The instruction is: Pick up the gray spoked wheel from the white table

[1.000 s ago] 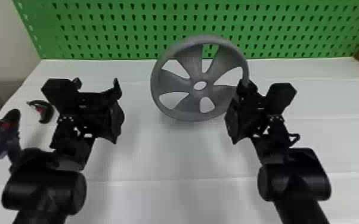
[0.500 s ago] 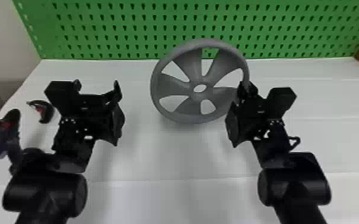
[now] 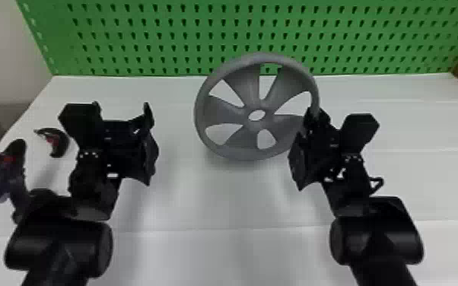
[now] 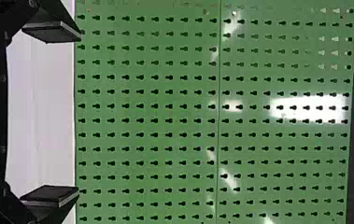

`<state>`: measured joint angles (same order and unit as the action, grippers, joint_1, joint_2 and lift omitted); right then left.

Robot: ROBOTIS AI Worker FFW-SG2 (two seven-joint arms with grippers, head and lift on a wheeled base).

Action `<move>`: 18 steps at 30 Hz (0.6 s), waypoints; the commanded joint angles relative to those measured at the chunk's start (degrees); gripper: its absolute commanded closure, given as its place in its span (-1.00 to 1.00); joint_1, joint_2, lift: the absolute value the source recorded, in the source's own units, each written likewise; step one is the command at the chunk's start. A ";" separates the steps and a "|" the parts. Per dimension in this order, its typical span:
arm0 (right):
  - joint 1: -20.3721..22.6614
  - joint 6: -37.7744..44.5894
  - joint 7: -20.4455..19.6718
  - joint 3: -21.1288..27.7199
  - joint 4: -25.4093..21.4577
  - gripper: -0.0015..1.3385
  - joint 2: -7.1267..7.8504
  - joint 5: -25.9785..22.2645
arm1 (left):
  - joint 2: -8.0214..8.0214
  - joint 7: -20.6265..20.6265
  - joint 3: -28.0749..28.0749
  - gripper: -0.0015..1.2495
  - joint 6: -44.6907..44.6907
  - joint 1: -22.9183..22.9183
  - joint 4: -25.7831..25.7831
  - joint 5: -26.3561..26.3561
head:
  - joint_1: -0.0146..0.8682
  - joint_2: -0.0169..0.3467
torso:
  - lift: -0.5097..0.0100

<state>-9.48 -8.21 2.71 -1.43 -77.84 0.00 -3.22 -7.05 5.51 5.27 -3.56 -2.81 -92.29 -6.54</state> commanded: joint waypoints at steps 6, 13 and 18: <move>-0.10 0.39 -0.16 -0.59 -0.03 0.67 0.09 0.05 | 0.64 1.43 -0.53 -0.79 0.05 0.08 0.00 2.14 | 0.77 -0.79 | 0.62; -0.10 1.18 -0.16 -0.77 -0.12 0.67 0.09 -0.30 | 0.72 2.75 -0.61 -0.80 -0.04 0.26 0.00 2.93 | 0.77 -0.79 | 0.62; -0.28 1.97 -0.16 -1.03 -0.21 0.67 -0.05 -0.30 | 0.72 2.84 -0.70 -0.80 -0.04 0.26 0.00 2.76 | 0.77 -0.79 | 0.62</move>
<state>-9.59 -6.90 2.55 -2.28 -77.95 0.05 -3.51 -6.33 8.26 4.61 -3.60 -2.54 -92.29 -3.66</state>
